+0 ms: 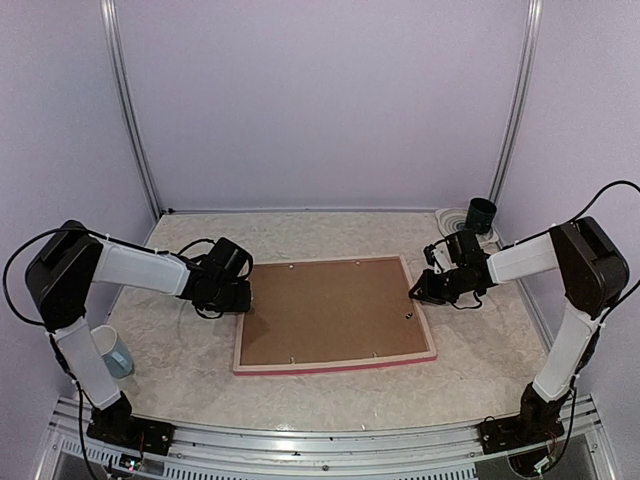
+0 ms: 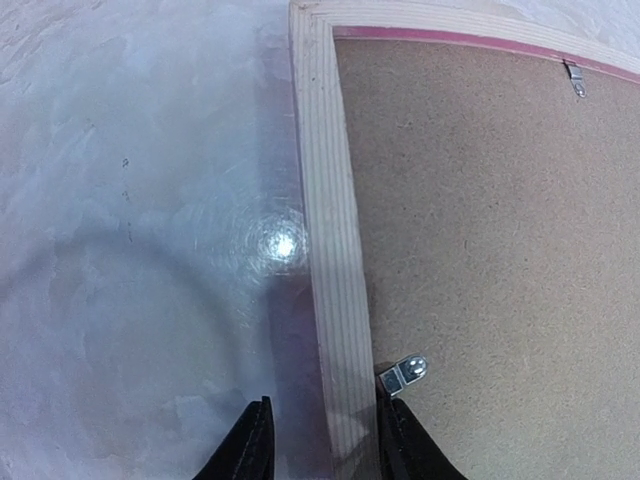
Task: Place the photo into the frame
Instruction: Press the fastener onto the backboard.
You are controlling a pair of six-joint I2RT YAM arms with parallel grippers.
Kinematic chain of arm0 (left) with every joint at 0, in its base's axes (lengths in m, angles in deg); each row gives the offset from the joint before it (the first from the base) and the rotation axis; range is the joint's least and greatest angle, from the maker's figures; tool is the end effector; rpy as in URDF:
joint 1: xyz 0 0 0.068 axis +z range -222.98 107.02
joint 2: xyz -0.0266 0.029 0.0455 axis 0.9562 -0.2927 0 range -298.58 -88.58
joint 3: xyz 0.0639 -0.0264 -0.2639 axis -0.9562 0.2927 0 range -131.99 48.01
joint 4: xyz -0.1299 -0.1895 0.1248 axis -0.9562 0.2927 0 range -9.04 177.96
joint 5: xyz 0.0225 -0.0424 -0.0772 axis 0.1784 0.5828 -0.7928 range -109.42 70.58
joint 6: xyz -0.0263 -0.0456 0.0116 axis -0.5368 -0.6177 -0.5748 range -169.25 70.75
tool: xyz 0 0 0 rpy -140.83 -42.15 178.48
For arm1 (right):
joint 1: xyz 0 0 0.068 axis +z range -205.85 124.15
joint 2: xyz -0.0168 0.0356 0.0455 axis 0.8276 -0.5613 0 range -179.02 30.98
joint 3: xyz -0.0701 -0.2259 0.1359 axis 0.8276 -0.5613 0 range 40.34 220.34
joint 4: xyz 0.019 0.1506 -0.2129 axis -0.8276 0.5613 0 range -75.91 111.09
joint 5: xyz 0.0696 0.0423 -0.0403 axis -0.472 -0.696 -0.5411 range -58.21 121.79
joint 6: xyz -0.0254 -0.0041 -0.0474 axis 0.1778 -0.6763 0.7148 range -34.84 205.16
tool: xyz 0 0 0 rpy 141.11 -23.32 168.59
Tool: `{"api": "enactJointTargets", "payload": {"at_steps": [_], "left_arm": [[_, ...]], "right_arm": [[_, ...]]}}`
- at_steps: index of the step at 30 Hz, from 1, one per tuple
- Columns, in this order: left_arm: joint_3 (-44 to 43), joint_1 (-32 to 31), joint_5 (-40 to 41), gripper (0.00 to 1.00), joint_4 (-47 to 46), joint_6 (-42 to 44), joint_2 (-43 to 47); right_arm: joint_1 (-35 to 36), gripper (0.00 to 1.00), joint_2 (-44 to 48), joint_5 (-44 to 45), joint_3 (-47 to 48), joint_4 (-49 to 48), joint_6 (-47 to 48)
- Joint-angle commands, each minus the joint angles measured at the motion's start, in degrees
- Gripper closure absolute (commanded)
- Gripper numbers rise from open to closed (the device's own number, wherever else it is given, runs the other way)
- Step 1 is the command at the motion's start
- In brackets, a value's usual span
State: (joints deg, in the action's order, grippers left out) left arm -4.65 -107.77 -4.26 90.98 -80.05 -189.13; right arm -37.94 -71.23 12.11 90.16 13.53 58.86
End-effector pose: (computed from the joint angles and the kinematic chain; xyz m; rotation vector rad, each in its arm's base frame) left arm 0.2801 -0.1834 0.1397 -0.0088 2.5320 -0.1110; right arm 0.3192 0.1158 0.1294 0.0340 2.5560 0.7423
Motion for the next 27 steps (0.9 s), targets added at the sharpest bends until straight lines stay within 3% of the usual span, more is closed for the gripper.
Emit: {"api": "enactJointTargets", "payload": {"at_steps": [1, 13, 27], "left_arm": [[-1.37, -0.87, 2.77, 0.64, 3.04, -1.07, -0.13], [-1.84, -3.84, 10.67, 0.71, 1.36, -8.27, -5.78], [0.05, -3.54, 11.98, 0.82, 0.77, -10.73, -5.15]], "right_arm": [[-0.22, 0.89, -1.17, -1.23, -1.24, 1.72, 0.51], [-0.19, 0.90, -1.59, -1.94, -1.58, 1.06, 0.53], [-0.23, 0.90, -1.23, -1.51, -1.70, 1.35, 0.84]]}}
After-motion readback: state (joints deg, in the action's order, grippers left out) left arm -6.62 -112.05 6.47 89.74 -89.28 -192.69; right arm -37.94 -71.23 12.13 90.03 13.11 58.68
